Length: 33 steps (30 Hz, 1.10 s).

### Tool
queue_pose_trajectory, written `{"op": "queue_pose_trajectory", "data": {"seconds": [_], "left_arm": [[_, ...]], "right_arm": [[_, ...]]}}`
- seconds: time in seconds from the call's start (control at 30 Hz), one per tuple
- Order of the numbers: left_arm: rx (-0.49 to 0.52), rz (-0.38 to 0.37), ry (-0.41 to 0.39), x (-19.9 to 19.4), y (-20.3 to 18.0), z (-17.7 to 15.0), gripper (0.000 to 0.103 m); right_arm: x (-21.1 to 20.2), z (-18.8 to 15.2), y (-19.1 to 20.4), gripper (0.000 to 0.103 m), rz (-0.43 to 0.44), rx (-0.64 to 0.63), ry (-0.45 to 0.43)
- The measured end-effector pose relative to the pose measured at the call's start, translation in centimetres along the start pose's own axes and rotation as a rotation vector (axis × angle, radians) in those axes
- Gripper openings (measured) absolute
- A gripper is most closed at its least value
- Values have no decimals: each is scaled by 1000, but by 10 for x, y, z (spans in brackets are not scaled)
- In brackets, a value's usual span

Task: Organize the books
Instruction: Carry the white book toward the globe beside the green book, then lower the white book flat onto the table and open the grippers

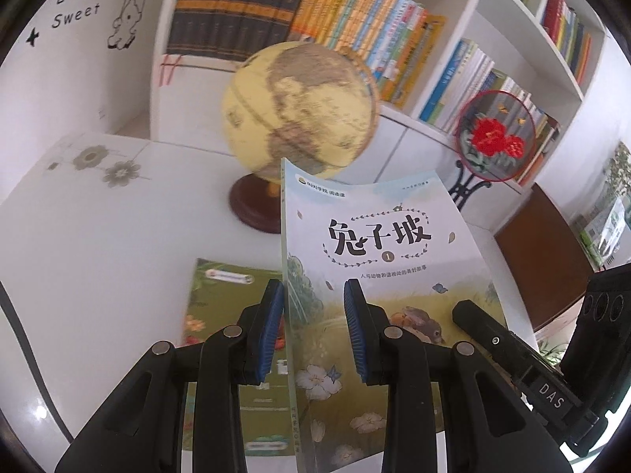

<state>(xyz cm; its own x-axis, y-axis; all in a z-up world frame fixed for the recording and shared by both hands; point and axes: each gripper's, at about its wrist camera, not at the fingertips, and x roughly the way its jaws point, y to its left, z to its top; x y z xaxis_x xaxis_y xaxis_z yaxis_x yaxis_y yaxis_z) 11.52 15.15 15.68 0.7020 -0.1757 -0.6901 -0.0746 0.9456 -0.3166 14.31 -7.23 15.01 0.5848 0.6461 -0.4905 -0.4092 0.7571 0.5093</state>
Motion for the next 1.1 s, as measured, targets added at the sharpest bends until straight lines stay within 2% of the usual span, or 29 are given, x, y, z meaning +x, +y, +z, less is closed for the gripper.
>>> {"op": "queue_pose_trajectory", "data": {"seconds": [0.23,0.5,1.1], "left_arm": [[-41,34,19,1,35,-8,28],[-58,70,38,4,57,-16,28],[-79,84,114,27,74,-38,28]], "right_arm": [[28,-14,17,10,21,2,51],[53,-28,31,11,33,-12,113],[77,-58,19,11,17,49,208]]}}
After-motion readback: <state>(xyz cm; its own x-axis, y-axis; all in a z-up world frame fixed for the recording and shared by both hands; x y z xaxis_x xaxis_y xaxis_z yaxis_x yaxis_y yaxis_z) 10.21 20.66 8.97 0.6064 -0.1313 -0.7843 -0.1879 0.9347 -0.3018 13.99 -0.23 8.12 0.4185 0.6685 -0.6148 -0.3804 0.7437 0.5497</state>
